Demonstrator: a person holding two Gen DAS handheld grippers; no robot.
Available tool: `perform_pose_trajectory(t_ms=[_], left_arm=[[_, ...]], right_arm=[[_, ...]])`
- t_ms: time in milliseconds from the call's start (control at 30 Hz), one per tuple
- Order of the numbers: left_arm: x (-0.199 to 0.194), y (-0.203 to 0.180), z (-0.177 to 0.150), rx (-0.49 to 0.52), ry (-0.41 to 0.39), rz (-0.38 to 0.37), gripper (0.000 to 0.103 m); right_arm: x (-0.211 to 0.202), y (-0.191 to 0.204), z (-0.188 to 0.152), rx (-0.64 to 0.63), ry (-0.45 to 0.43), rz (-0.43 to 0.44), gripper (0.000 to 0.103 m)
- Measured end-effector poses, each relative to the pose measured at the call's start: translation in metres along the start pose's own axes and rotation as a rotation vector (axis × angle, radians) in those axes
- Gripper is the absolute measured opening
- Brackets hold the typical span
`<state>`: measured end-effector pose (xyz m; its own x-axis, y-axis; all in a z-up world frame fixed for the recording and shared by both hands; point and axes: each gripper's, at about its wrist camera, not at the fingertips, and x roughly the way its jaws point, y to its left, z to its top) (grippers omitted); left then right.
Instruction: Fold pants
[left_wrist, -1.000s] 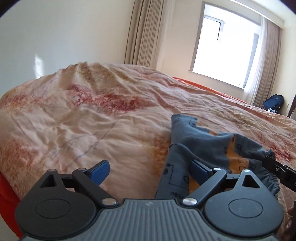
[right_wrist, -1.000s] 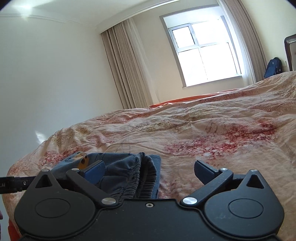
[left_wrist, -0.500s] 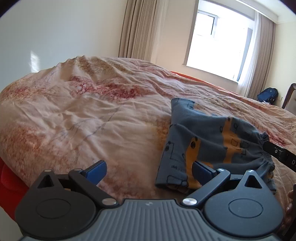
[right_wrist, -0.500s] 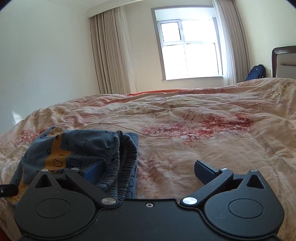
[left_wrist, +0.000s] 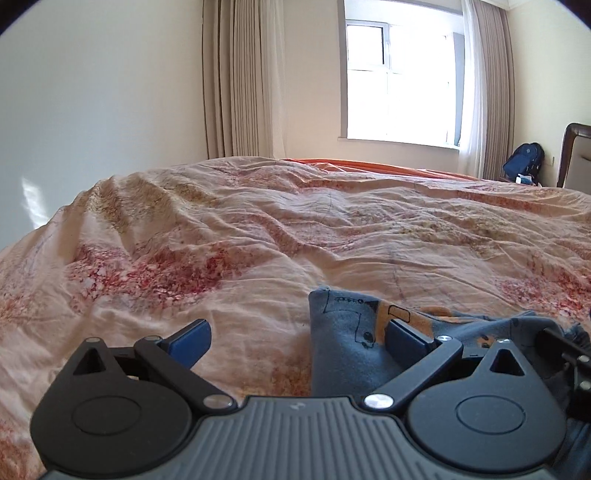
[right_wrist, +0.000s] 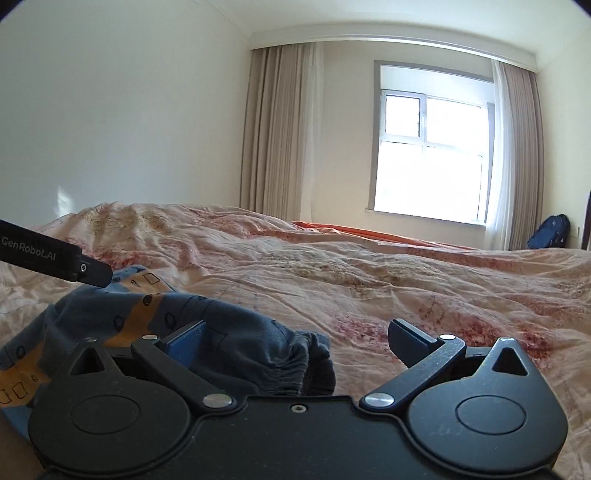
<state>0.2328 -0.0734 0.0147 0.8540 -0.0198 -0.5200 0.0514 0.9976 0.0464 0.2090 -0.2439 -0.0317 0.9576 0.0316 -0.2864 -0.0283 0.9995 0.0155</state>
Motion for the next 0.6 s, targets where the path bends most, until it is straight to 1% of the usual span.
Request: perform_pose_trajectory(t_ms=[67, 133, 200, 267, 333, 500, 600], left_arm=[[0.013, 0.001, -0.004, -0.014, 0.023, 0.015, 0.103], [0.023, 0.004, -0.007, -0.05, 0.047, 0.021, 0.103], [0.031, 0.008, -0.012, -0.076, 0.062, 0.022, 0.103], [0.033, 0.01, -0.017, -0.081, 0.062, 0.02, 0.103], [0.033, 0.01, -0.02, -0.077, 0.056, 0.021, 0.103], [0.016, 0.011, -0.019, -0.092, 0.024, 0.02, 0.102], [-0.003, 0.013, -0.022, -0.113, 0.012, 0.012, 0.102]], right_arm=[[0.004, -0.012, -0.001, 0.066, 0.021, -0.04, 0.103], [0.008, -0.024, -0.001, 0.134, 0.047, -0.072, 0.103], [0.013, -0.036, -0.007, 0.206, 0.086, -0.086, 0.103], [0.019, -0.042, -0.011, 0.241, 0.122, -0.093, 0.103], [0.022, -0.041, -0.013, 0.243, 0.137, -0.098, 0.103], [0.018, -0.04, -0.014, 0.242, 0.116, -0.092, 0.103], [0.006, -0.041, -0.012, 0.276, 0.061, -0.066, 0.103]])
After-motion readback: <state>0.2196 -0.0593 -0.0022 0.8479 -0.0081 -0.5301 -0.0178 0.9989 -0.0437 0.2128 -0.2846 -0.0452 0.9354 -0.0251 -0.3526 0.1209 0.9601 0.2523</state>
